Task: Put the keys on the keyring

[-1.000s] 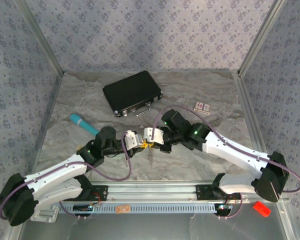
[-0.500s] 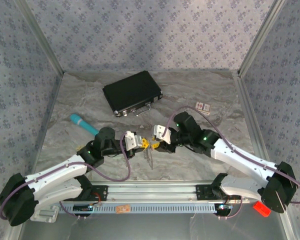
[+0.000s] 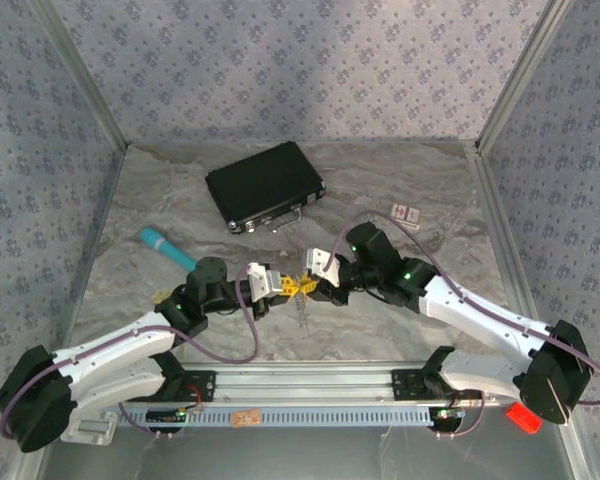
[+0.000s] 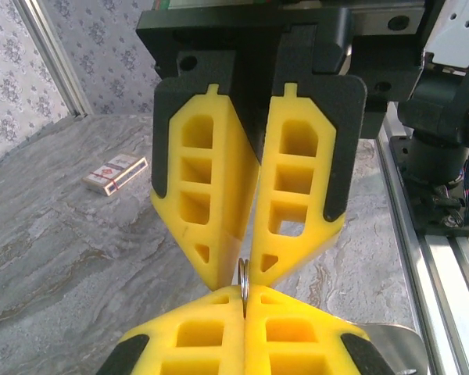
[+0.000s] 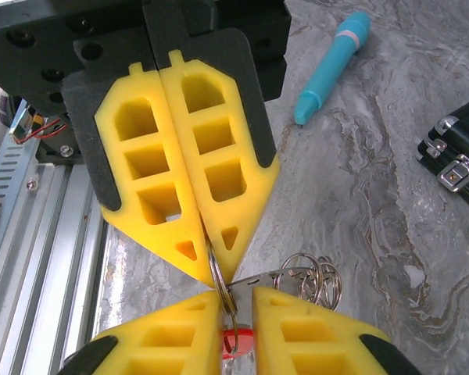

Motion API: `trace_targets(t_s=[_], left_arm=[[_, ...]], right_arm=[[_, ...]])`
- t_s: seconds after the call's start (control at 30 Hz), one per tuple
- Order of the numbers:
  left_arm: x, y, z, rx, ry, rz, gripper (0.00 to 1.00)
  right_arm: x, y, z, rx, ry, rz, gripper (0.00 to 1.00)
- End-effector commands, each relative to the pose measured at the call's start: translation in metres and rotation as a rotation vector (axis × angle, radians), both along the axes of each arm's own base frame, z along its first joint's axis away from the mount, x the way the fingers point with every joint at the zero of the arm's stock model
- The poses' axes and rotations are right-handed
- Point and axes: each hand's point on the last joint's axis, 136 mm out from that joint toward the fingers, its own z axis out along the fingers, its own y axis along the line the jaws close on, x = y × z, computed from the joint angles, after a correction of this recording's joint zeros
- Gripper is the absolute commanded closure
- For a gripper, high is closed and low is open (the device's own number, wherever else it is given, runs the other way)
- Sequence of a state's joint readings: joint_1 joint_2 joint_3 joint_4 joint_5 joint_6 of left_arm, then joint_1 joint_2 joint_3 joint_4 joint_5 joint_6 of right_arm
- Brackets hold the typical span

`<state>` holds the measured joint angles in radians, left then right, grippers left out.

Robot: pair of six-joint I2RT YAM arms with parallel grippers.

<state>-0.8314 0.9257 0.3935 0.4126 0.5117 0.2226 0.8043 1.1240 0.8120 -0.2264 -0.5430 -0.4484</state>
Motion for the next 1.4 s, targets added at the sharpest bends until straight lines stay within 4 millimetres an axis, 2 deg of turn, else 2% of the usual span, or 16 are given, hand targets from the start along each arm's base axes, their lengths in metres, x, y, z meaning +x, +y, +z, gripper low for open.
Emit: trace_targets(t_s=[0.0,0.13,0.17,0.23,0.3,0.33,0.53,0.8,1.03,1.2,1.37], left_arm=[[-0.008,-0.001,0.018,-0.073,-0.028,-0.037,1.00],[-0.007,-0.001,0.018,-0.070,-0.024,-0.033,1.00],[-0.006,0.000,0.017,-0.066,-0.022,-0.026,0.95],[-0.004,0.002,0.015,-0.049,-0.020,-0.006,0.79],[0.000,0.004,0.011,-0.019,-0.018,0.020,0.71],[0.002,0.005,0.008,0.005,-0.012,0.033,0.70],[0.001,0.004,0.001,0.083,0.016,0.015,0.73],[0.002,0.001,0.000,0.090,0.020,0.003,0.78],[0.000,0.000,0.003,0.085,0.015,-0.007,0.95],[-0.003,0.002,0.006,0.057,0.005,-0.009,1.00],[-0.006,0.003,0.009,-0.003,-0.009,-0.016,1.00]], right_arm=[[0.000,0.003,0.006,0.027,0.007,0.016,0.86],[0.000,0.005,0.010,0.030,0.002,0.025,0.96],[0.000,0.004,0.010,0.027,-0.002,0.023,0.98],[0.002,0.003,0.011,0.008,-0.011,0.018,1.00],[0.003,0.001,0.009,-0.023,-0.021,0.016,1.00],[0.003,0.000,0.008,-0.045,-0.026,0.015,1.00],[0.002,-0.005,-0.008,-0.193,-0.056,0.041,1.00],[-0.002,0.001,-0.002,-0.230,-0.099,0.076,1.00],[-0.006,0.005,-0.002,-0.236,-0.108,0.080,1.00],[-0.004,0.001,0.010,-0.136,-0.095,0.037,0.79],[-0.004,-0.003,0.018,0.004,-0.029,0.010,0.72]])
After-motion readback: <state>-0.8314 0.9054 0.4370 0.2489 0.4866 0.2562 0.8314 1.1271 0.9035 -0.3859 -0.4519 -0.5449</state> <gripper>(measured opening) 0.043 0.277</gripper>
